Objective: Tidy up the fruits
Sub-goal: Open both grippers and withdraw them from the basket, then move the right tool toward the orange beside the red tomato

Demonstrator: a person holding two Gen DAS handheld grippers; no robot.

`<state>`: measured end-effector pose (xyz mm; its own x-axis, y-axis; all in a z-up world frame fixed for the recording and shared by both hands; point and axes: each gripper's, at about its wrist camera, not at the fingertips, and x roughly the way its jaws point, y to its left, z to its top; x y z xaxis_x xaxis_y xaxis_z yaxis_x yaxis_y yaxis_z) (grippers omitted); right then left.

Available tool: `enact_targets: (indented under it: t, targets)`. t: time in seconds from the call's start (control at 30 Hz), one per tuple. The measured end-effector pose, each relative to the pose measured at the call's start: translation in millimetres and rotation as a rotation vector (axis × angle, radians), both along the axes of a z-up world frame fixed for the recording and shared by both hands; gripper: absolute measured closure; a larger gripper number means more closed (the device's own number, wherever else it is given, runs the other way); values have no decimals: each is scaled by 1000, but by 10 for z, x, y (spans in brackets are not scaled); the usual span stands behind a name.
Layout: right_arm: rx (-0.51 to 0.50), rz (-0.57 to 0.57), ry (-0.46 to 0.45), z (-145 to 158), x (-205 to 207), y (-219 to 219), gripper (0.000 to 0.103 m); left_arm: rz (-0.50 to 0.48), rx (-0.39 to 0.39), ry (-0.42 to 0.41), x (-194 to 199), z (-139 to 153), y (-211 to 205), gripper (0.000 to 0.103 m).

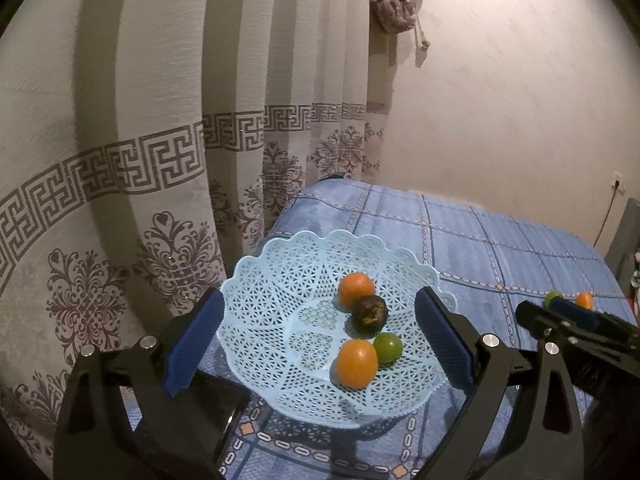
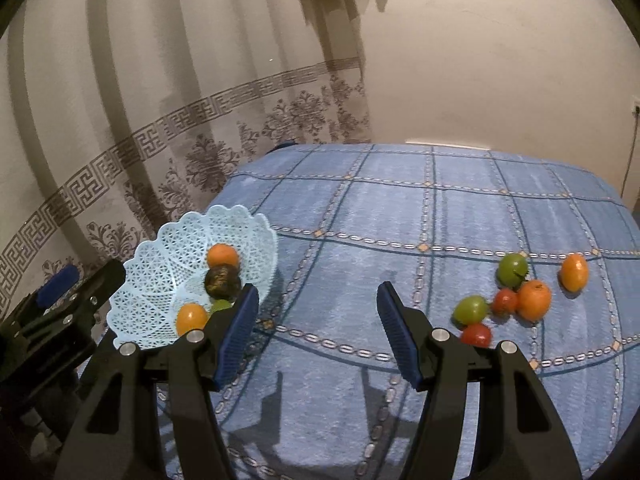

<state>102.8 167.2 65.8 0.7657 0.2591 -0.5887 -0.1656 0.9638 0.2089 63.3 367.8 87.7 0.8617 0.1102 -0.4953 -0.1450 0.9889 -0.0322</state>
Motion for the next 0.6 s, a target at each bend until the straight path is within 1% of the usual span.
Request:
enact_targets:
  t: [0.33,0.5,0.6]
  targets:
    - [24,-80,-8,4,-48,-431,41,-35,34,0,-5,34,-219,6]
    - [21,-125,-3,-48,-80,-689,41,-54,47,1,5,53,-360,6]
    - [14,-155,5,-97,-88,-851,41,-82,46,11,24,54,-472,6]
